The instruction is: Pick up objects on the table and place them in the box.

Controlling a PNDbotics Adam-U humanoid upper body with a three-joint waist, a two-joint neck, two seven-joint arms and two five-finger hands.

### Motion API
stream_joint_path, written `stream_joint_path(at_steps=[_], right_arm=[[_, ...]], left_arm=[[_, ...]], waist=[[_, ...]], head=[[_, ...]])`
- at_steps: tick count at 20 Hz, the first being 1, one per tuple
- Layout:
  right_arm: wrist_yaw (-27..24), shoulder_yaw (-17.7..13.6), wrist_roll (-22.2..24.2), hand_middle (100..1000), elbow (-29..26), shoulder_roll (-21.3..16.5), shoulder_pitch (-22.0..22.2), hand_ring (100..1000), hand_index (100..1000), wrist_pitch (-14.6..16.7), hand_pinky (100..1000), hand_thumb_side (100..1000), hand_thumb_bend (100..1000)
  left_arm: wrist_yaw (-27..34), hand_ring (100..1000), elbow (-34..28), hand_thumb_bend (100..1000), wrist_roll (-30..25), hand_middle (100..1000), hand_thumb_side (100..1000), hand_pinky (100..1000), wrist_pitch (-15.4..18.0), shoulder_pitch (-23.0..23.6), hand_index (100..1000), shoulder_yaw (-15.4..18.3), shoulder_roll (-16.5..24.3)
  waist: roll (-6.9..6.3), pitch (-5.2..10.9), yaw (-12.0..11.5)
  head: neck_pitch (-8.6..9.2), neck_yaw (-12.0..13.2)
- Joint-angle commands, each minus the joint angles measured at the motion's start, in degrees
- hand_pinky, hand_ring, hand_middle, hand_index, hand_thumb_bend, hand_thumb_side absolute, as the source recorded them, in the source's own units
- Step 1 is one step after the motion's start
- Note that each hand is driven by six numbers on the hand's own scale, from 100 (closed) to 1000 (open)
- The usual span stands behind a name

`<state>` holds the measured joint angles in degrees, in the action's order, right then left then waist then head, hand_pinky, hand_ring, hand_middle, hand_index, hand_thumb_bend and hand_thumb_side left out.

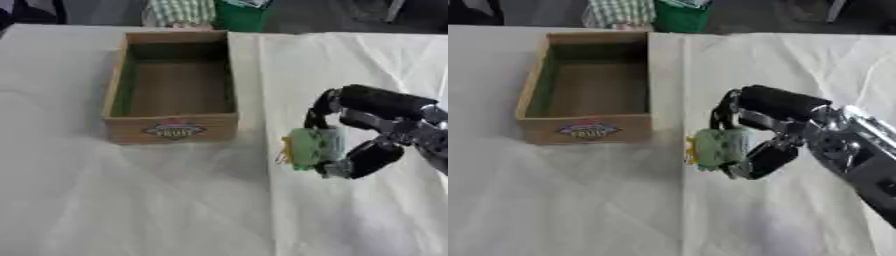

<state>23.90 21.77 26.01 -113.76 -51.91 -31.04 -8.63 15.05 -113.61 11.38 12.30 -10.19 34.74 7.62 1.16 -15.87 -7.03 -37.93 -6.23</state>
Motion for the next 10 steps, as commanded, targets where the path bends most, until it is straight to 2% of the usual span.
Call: stream_joint_path(at_steps=[1, 2, 3, 4, 5, 10], right_arm=[[-1.34, -2.29, -2.15, 382, -0.83, -2.54, -3.35, 664, 578, 0.11, 796, 100, 100], [-1.32, -2.66, -2.81, 382, -0.83, -2.70, -4.76, 665, 579, 0.00, 795, 100, 100], [-1.24, -3.06, -3.42, 389, -0.83, -2.69, -6.35, 665, 586, -0.25, 797, 158, 100], [-1.15, -3.45, -3.97, 387, -0.83, -2.54, -8.06, 665, 587, -0.86, 797, 100, 100], [-1.17, -3.73, -4.32, 386, -0.83, -2.30, -9.63, 662, 588, -1.88, 800, 100, 100], [-2.49, -3.59, -2.43, 383, 1.01, 1.17, -18.71, 664, 595, -9.33, 810, 100, 100]], left_arm=[[0.09, 530, -0.98, 100, -0.10, 520, 570, 752, 0.07, -0.37, 704, 0.02, 1.36], [0.10, 530, -0.98, 100, -0.13, 520, 570, 752, 0.08, -0.38, 704, 0.00, 1.37], [0.11, 530, -0.98, 100, -0.15, 520, 570, 752, 0.09, -0.38, 704, -0.02, 1.38], [0.12, 530, -0.98, 100, -0.17, 520, 569, 752, 0.10, -0.37, 704, -0.02, 1.40], [0.10, 530, -0.98, 100, -0.18, 520, 570, 752, 0.09, -0.34, 705, -0.03, 1.42], [0.20, 531, -0.98, 100, -0.45, 520, 570, 753, -0.02, -0.10, 705, -0.20, 1.43]], waist=[[-0.16, 0.88, -0.13], [-0.14, 0.85, -0.19], [-0.13, 0.84, -0.27], [-0.11, 0.83, -0.32], [-0.09, 0.83, -0.39], [0.02, 0.79, -0.68]], head=[[1.06, -0.31], [1.21, -0.45], [1.33, -0.62], [1.42, -0.77], [1.48, -0.93], [1.57, -1.92]])
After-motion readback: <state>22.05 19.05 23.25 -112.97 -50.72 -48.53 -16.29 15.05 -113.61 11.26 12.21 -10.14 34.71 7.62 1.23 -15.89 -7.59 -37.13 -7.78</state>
